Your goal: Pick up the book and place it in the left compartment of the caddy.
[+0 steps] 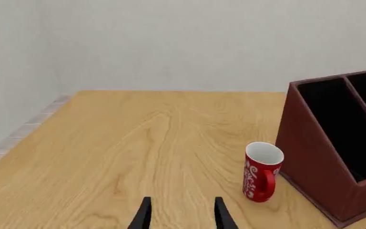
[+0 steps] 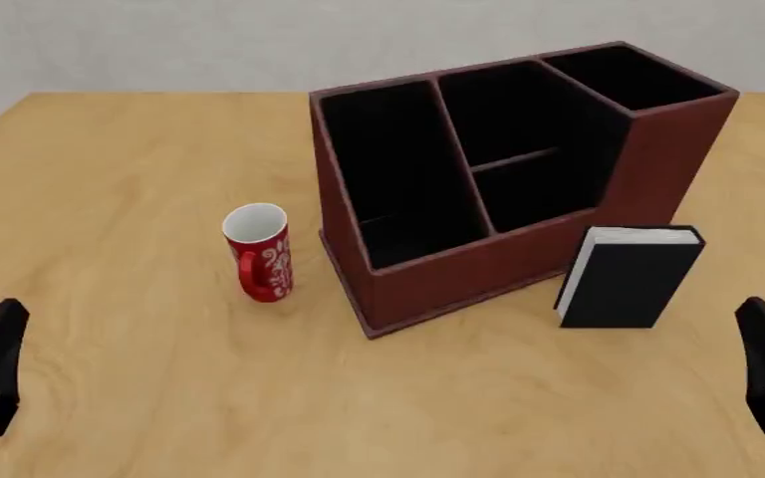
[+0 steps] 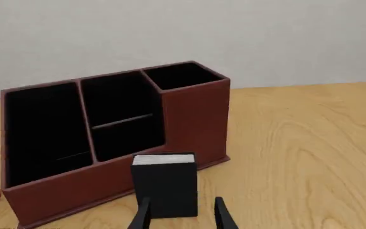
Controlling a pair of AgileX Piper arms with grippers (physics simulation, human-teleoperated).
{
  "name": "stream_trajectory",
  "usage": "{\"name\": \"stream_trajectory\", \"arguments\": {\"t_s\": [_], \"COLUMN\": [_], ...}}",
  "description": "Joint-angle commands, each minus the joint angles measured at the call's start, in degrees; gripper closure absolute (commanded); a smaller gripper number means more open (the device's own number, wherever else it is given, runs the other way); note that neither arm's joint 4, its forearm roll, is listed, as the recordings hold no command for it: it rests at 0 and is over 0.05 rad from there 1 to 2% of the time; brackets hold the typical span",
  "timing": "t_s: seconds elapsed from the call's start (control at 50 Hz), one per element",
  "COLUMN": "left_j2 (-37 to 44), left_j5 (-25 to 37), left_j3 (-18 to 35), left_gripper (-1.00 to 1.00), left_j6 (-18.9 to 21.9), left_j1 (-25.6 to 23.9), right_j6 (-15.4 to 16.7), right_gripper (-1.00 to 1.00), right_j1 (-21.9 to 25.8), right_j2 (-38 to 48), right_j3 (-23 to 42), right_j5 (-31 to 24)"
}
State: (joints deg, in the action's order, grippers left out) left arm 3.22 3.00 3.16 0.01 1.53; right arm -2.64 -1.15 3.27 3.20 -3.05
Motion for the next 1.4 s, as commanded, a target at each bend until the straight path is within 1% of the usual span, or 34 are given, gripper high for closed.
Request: {"name": "stream_trajectory", "arguments": {"t_s": [0.02,0.06,0.1,0.14,0.3,0.36,0.42,0.46,0.48,0.56,0.58,0.64,0.66,0.74,0.78,0.8,0.84,0.9,0.92,0.96,1.0,1.02,1.06,1.08,1.12,1.16,1.2,1.22,1.24,1.26,1.28,1.32,1.34,1.4], "left_j2": [-2.98,-3.04,-3.01,-3.1,-3.15,-3.16,-3.17,-3.17,-3.17,-3.19,-3.19,-3.2,-3.21,-3.19,-3.19,-3.2,-3.2,-3.21,-3.21,-3.21,-3.21,-3.21,-3.21,-3.21,-3.21,-3.21,-3.21,-3.21,-3.21,-3.21,-3.21,-3.21,-3.21,-3.21], "left_j5": [-3.67,-3.7,-3.61,-3.68,-3.8,-3.91,-3.99,-3.95,-3.95,-3.99,-4.09,-4.22,-4.92,-4.57,-4.52,-4.55,-4.6,-4.32,-4.2,-4.09,-4.07,-4.04,-4.1,-4.08,-4.08,-4.14,-4.25,-4.16,-4.07,-4.07,-3.99,-3.96,-3.94,-3.78], "left_j3": [-2.85,-2.78,-2.69,-2.4,-2.45,-2.42,-2.4,-2.35,-2.35,-2.32,-2.33,-2.36,-2.41,-1.66,-1.41,-1.31,-1.18,-0.9,-0.76,-0.62,-0.5,0.01,0.09,0.13,0.23,0.16,0.07,0.31,0.44,0.44,0.63,0.73,0.81,1.06], "left_gripper": [-1.0,-1.0,-1.0,-1.0,-1.0,-1.0,-1.0,-1.0,-1.0,-1.0,-1.0,-1.0,-1.0,-1.0,-1.0,-1.0,-1.0,-1.0,-1.0,-1.0,-1.0,-1.0,-1.0,-1.0,-1.0,-1.0,-1.0,-1.0,-1.0,-1.0,-1.0,-1.0,-1.0,-1.0], "left_j6": [1.43,2.35,2.18,3.16,3.31,3.34,3.51,3.51,3.51,3.6,3.51,3.27,3.47,3.7,3.85,4.0,4.06,4.07,4.12,4.41,4.6,4.67,4.73,4.73,4.76,4.75,4.79,4.84,4.87,4.87,4.89,5.02,5.07,5.06], "left_j1": [-2.41,-2.84,-2.85,-3.5,-3.86,-4.22,-4.74,-5.04,-5.04,-5.64,-5.6,-5.57,-6.8,-6.99,-7.06,-7.05,-6.9,-7.02,-7.14,-7.4,-7.49,-7.68,-7.81,-7.87,-7.99,-8.01,-8.09,-8.09,-8.11,-8.11,-8.09,-8.11,-8.09,-8.01], "right_j6": [2.7,2.93,3.01,3.7,4.55,5.41,6.71,8.11,8.11,11.75,13.07,16.61,27.37,28.48,30.88,30.81,32.96,32.75,33.15,34.98,35.23,39.24,41.18,41.57,43.96,45.91,46.55,48.94,49.49,49.49,50.93,52.25,53.43,55.11], "right_gripper": [-1.0,-1.0,-1.0,-1.0,-1.0,-1.0,-1.0,-1.0,-1.0,-1.0,-1.0,-1.0,-1.0,-1.0,-1.0,-1.0,-1.0,-1.0,-1.0,-1.0,-1.0,-1.0,-1.0,-1.0,-1.0,-1.0,-1.0,-1.0,-1.0,-1.0,-1.0,-1.0,-1.0,-1.0], "right_j1": [1.11,1.11,1.25,1.53,1.81,2.11,2.8,3.34,3.34,5.39,6.69,8.16,11.55,11.82,10.68,10.62,10.66,11.12,11.75,11.86,12.45,11.96,11.19,11.21,12.02,11.21,11.33,11.68,11.92,11.92,12.38,12.41,12.27,11.39], "right_j2": [-2.88,-3.14,-3.16,-3.22,-3.24,-3.13,-3.18,-3.09,-3.09,-2.74,-2.14,-0.69,8.06,11.54,12.69,13.68,15.38,15.98,16.98,17.95,19.29,23.31,24.79,25.23,25.57,26.22,26.4,28.68,29.12,29.12,29.31,30.52,30.79,32.84], "right_j3": [-2.89,-2.97,-3.0,-2.76,-2.02,-0.5,1.98,4.24,4.26,8.56,10.15,13.65,22.53,25.44,26.19,27.29,29.12,30.67,31.4,32.62,34.4,39.1,40.06,40.51,40.72,40.9,41.11,43.6,43.94,43.95,43.89,44.52,44.41,44.67], "right_j5": [3.17,3.06,3.02,3.0,2.47,1.29,-1.04,-3.84,-3.86,-8.55,-10.3,-13.39,-22.66,-25.41,-25.63,-26.3,-27.96,-29.27,-30.48,-31.82,-33.46,-37.42,-38.4,-38.94,-41.19,-42.28,-42.98,-45.77,-46.36,-46.36,-47.1,-47.81,-47.76,-46.99]}}
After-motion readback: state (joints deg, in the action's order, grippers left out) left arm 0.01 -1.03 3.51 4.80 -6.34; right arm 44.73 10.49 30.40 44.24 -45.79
